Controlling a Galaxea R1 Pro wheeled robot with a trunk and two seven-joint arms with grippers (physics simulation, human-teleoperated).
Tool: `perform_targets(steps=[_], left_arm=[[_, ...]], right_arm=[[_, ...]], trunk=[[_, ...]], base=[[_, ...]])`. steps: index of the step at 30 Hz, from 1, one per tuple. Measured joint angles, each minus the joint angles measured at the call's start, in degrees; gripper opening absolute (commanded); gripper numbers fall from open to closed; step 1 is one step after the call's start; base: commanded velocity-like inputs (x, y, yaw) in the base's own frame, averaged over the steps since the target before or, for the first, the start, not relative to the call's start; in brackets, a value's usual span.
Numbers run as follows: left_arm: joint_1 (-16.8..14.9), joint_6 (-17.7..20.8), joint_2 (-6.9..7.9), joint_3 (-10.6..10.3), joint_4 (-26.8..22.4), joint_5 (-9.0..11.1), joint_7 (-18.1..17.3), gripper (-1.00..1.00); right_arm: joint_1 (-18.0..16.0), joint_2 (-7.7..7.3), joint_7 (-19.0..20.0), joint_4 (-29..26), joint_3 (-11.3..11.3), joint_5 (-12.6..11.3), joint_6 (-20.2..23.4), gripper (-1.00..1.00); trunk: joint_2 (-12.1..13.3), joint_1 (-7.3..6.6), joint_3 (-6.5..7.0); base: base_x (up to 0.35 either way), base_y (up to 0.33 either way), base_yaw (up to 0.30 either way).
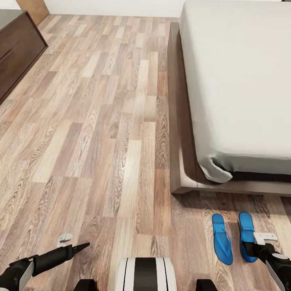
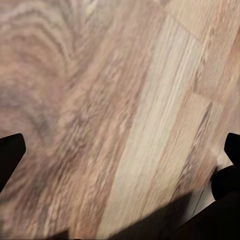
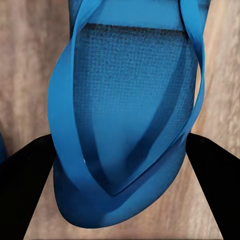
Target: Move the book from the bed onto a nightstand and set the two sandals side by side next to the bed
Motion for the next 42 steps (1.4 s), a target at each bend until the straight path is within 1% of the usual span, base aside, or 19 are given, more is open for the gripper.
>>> perform_targets(steps=[7, 14, 30, 36, 42], left_arm=[[0.0, 0.03, 0.0, 0.0, 0.03, 0.0, 0.0, 1.0], [0.0, 0.09, 0.0, 0.0, 0.02, -0.01, -0.08, 1.0], [0.0, 0.09, 0.0, 0.0, 0.02, 0.0, -0.02, 1.0], [0.0, 0.09, 0.0, 0.0, 0.01, -0.01, -0.09, 1.0], [0.0, 0.09, 0.01, 0.0, -0.01, 0.0, -0.09, 1.0]], right_arm=[[-0.06, 0.0, -0.03, 0.0, 0.02, -0.05, 0.02, -1.0], [-0.01, 0.01, -0.07, -0.03, -0.02, -0.01, 0.03, -1.0], [-0.01, 0.0, 0.12, -0.09, -0.05, 0.06, 0.0, -1.0], [-0.02, -0.01, 0.15, -0.08, -0.05, -0.03, 0.0, -1.0], [-0.02, -0.02, 0.1, -0.07, -0.05, -0.04, 0.0, -1.0]], trunk=[[0.0, 0.0, 0.0], [-0.09, 0.18, -1.54], [-0.09, 0.18, -1.55], [-0.17, 0.34, -2.87], [-0.17, 0.34, -2.88]], base=[[0.0, 0.0, 0.0], [0.0, 0.0, 0.0], [0.0, 0.0, 0.0], [0.0, 0.0, 0.0], [0.0, 0.0, 0.0]])
